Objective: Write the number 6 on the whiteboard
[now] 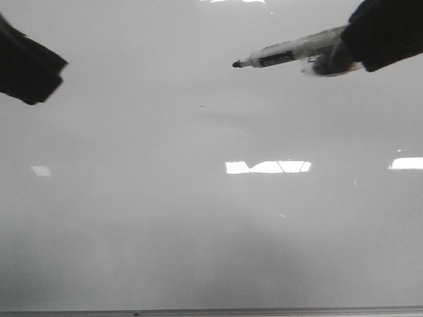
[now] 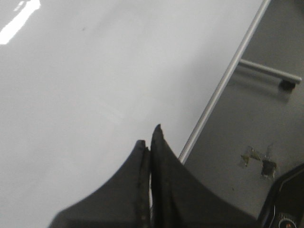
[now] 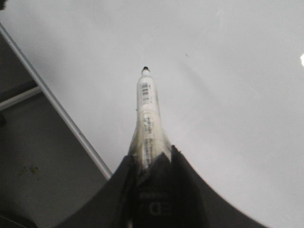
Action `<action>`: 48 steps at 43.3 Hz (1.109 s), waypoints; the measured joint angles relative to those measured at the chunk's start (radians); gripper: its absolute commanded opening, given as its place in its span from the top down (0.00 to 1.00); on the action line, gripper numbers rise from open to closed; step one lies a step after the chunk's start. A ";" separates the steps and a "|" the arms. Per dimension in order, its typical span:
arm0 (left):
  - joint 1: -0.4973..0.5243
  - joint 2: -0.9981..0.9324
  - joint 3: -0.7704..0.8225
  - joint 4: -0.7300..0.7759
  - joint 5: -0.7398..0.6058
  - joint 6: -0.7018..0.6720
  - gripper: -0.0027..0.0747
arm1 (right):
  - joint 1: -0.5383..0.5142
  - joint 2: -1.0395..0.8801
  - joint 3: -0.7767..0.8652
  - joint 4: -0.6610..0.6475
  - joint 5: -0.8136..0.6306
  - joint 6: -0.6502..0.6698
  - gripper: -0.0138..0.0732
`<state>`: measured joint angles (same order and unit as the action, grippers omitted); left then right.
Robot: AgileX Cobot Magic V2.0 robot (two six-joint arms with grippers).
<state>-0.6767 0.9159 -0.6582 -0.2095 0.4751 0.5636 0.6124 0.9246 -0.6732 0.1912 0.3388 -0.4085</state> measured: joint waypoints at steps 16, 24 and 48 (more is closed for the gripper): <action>0.003 -0.361 0.158 -0.034 -0.038 0.000 0.99 | -0.073 0.364 -0.226 0.025 -0.210 0.057 0.92; 0.003 -0.367 0.158 -0.036 -0.038 0.000 0.99 | -0.075 0.479 -0.335 0.027 -0.225 0.057 0.92; 0.003 -0.367 0.158 -0.038 -0.038 0.000 0.99 | 0.038 0.711 -0.418 0.017 -0.083 0.057 0.91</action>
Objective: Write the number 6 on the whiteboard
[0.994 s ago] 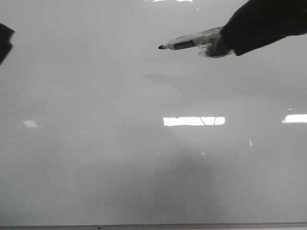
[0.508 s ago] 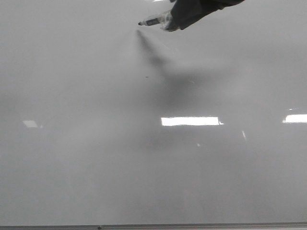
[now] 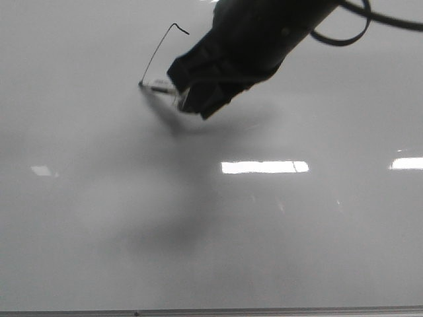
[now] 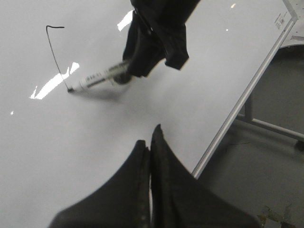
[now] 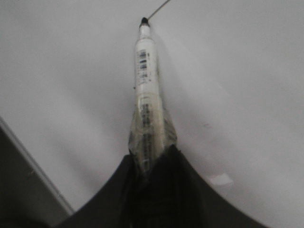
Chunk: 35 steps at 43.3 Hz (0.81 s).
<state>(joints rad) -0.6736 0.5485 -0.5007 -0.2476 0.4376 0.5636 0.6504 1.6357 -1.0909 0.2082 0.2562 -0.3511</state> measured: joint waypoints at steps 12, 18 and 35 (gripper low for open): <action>0.000 0.000 0.000 0.000 0.000 0.000 0.99 | -0.033 -0.014 0.022 -0.004 0.096 0.000 0.91; 0.000 0.000 0.000 0.000 0.000 0.000 0.99 | -0.080 -0.064 0.027 -0.010 0.098 0.000 0.91; 0.000 0.000 0.000 0.000 0.000 0.000 0.99 | 0.012 0.013 -0.046 -0.028 0.112 0.000 0.91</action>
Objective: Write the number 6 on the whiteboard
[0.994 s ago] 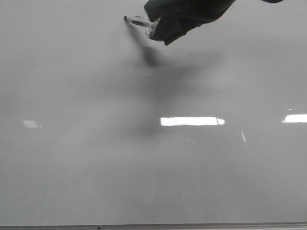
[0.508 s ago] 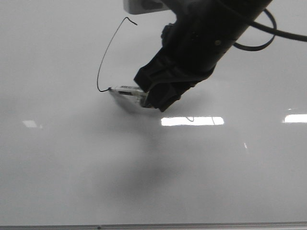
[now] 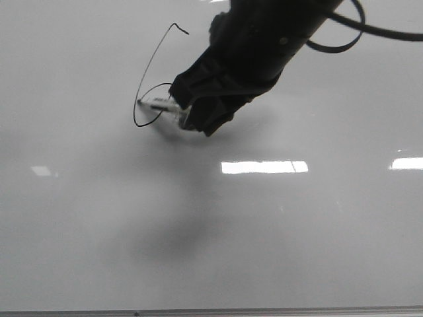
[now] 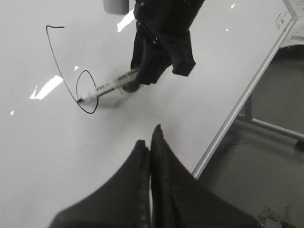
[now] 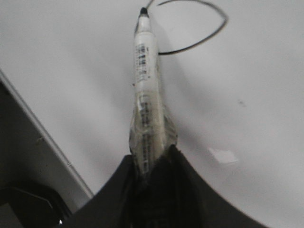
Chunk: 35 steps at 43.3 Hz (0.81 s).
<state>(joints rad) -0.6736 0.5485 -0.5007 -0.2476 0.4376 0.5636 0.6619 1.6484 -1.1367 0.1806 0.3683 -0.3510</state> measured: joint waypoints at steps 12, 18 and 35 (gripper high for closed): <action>0.000 0.007 0.000 -0.001 0.008 0.000 0.98 | 0.025 -0.280 0.164 -0.051 0.079 0.000 0.91; 0.000 0.096 -0.054 0.006 0.095 0.038 0.77 | 0.026 -0.384 0.233 -0.104 0.156 -0.002 0.91; -0.047 0.457 -0.347 0.018 0.257 0.272 0.36 | 0.183 -0.468 0.243 -0.148 0.228 -0.134 0.91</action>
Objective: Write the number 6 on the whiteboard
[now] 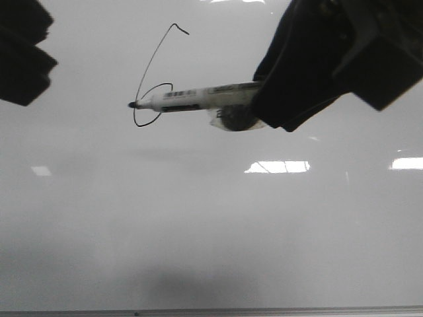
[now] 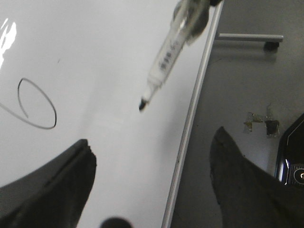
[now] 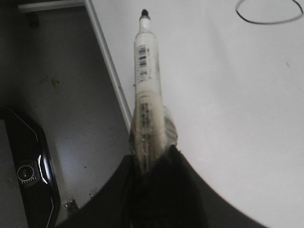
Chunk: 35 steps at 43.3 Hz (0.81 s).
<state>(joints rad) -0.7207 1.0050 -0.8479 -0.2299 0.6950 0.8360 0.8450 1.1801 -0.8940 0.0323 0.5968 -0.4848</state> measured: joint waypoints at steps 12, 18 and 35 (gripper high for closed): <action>-0.148 0.137 -0.053 0.091 0.016 0.023 0.37 | 0.094 0.000 0.000 0.000 -0.047 -0.004 0.91; -0.162 0.153 -0.053 0.097 0.001 0.023 0.46 | 0.102 0.000 0.000 0.000 -0.050 -0.004 0.91; -0.164 0.177 -0.057 0.102 -0.027 0.025 0.87 | 0.102 0.000 0.000 -0.002 -0.050 -0.006 0.91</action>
<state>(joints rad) -0.8848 1.1815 -0.9048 -0.1278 0.6680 0.8609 0.9468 1.1801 -0.8940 0.0303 0.5473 -0.4908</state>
